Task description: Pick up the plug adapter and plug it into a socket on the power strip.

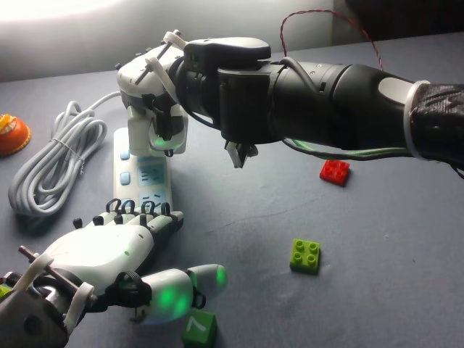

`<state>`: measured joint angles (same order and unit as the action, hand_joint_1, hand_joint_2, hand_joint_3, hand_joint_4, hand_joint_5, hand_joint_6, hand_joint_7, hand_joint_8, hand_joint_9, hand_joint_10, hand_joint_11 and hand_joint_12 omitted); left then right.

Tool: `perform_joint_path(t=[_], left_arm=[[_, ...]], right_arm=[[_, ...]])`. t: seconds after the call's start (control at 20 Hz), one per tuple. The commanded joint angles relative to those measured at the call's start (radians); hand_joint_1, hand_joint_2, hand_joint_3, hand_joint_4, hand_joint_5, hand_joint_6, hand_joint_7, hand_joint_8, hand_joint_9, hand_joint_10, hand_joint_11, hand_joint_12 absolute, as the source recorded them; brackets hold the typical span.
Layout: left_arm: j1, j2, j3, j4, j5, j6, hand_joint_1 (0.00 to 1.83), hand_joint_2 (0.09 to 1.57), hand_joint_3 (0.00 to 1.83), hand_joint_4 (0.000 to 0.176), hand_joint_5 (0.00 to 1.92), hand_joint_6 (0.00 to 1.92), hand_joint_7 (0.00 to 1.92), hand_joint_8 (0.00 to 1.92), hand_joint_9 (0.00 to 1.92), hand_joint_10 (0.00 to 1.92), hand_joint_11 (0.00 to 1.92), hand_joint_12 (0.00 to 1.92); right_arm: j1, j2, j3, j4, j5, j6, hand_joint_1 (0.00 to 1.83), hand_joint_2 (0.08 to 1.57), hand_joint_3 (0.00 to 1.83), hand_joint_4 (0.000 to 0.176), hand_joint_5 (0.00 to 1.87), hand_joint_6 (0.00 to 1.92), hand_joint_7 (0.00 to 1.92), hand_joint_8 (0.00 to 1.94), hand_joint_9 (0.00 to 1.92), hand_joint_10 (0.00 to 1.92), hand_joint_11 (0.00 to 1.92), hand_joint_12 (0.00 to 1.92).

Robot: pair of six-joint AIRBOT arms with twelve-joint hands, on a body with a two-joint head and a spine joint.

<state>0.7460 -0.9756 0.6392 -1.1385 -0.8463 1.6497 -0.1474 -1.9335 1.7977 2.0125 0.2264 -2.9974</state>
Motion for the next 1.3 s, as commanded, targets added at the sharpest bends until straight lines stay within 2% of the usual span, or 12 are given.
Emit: perform_joint_path(t=[0.0,0.15,0.2,0.25,0.35,0.4,0.45,0.55,0.75,0.95,1.1,1.25], left_arm=[[-0.001,-0.004,0.003,0.023,0.002,-0.011,0.00,1.17,0.00,0.000,0.14,0.00,0.15,0.00,0.12,0.00,0.00,0.25],[-0.001,-0.004,0.003,0.023,0.002,-0.011,0.00,1.17,0.00,0.000,0.16,0.00,0.17,0.00,0.13,0.00,0.00,0.30],[-0.001,-0.004,0.003,0.023,0.002,-0.011,0.00,1.16,0.00,0.000,0.16,0.00,0.17,0.00,0.13,0.00,0.00,0.30],[0.000,-0.004,0.003,0.023,0.002,-0.011,0.00,1.16,0.00,0.000,0.16,0.00,0.17,0.00,0.13,0.00,0.00,0.26],[0.000,-0.004,0.003,0.023,0.002,-0.011,0.00,1.17,0.00,0.000,0.14,0.00,0.15,0.00,0.11,0.00,0.00,0.23],[0.000,-0.004,0.004,0.023,0.002,-0.011,0.00,1.16,0.00,0.000,0.15,0.00,0.16,0.00,0.12,0.00,0.00,0.26],[0.000,-0.004,0.005,0.023,0.002,-0.011,0.00,1.16,0.00,0.000,0.15,0.00,0.17,0.00,0.13,0.00,0.00,0.30],[0.000,-0.004,0.006,0.023,0.002,-0.011,0.00,1.16,0.00,0.000,0.13,0.00,0.15,0.00,0.11,0.00,0.00,0.23],[0.000,-0.004,0.006,0.023,0.002,-0.011,0.00,1.16,0.00,0.000,0.14,0.00,0.15,0.00,0.12,0.00,0.00,0.24],[0.000,-0.004,0.007,0.023,0.002,-0.011,0.00,1.17,0.00,0.000,0.16,0.00,0.16,0.00,0.13,0.00,0.00,0.31],[-0.003,-0.003,0.010,0.023,0.002,-0.011,0.00,1.18,0.00,0.000,0.11,0.00,0.12,0.00,0.09,0.00,0.00,0.21],[-0.008,0.001,0.012,0.023,0.002,-0.011,0.00,1.17,0.00,0.000,0.12,0.00,0.13,0.00,0.11,0.00,0.00,0.26]], right_arm=[[-0.004,-0.003,0.000,0.003,-0.039,-0.002,1.16,1.25,0.00,0.000,0.63,1.39,0.82,1.36,0.75,1.14,0.66,1.62],[-0.003,-0.001,0.000,0.003,-0.039,-0.004,1.15,1.24,0.00,0.000,0.67,1.39,0.82,1.31,0.72,0.96,0.60,1.58],[-0.003,-0.001,0.000,0.003,-0.039,-0.004,1.15,1.23,0.00,0.013,0.71,1.36,0.82,1.28,0.73,0.86,0.59,1.55],[-0.003,0.000,0.000,0.003,-0.039,-0.005,1.11,1.22,0.00,0.000,0.77,1.28,0.78,0.68,0.73,0.75,0.57,1.48],[0.000,0.002,0.000,0.003,-0.039,-0.005,1.09,1.23,0.00,0.000,0.76,1.31,0.85,0.15,0.78,0.43,0.56,1.28],[0.002,0.002,0.000,0.003,-0.039,-0.005,1.01,1.18,0.00,0.000,0.65,0.62,0.84,0.07,0.79,0.32,0.53,1.21],[0.003,0.003,0.000,0.003,-0.039,-0.005,0.98,1.10,0.00,0.000,0.66,0.26,0.79,0.02,0.76,0.21,0.45,1.17],[0.008,0.005,0.000,0.003,-0.039,-0.005,0.93,1.04,0.00,0.000,0.64,0.03,0.70,0.00,0.72,0.06,0.35,1.10],[0.017,0.010,-0.001,0.003,-0.039,-0.011,0.84,1.05,0.01,0.000,0.63,0.01,0.68,0.00,0.69,0.03,0.30,1.07],[0.025,0.019,-0.001,0.003,-0.039,-0.011,0.63,0.99,0.00,0.000,0.36,0.00,0.41,0.00,0.41,0.00,0.01,0.98],[0.031,0.025,-0.002,0.003,-0.041,-0.011,0.55,0.95,0.00,0.000,0.30,0.00,0.33,0.00,0.31,0.00,0.00,0.82],[0.039,0.037,-0.013,0.003,-0.043,-0.011,0.46,0.90,0.00,0.000,0.28,0.00,0.31,0.00,0.29,0.00,0.00,0.76]])
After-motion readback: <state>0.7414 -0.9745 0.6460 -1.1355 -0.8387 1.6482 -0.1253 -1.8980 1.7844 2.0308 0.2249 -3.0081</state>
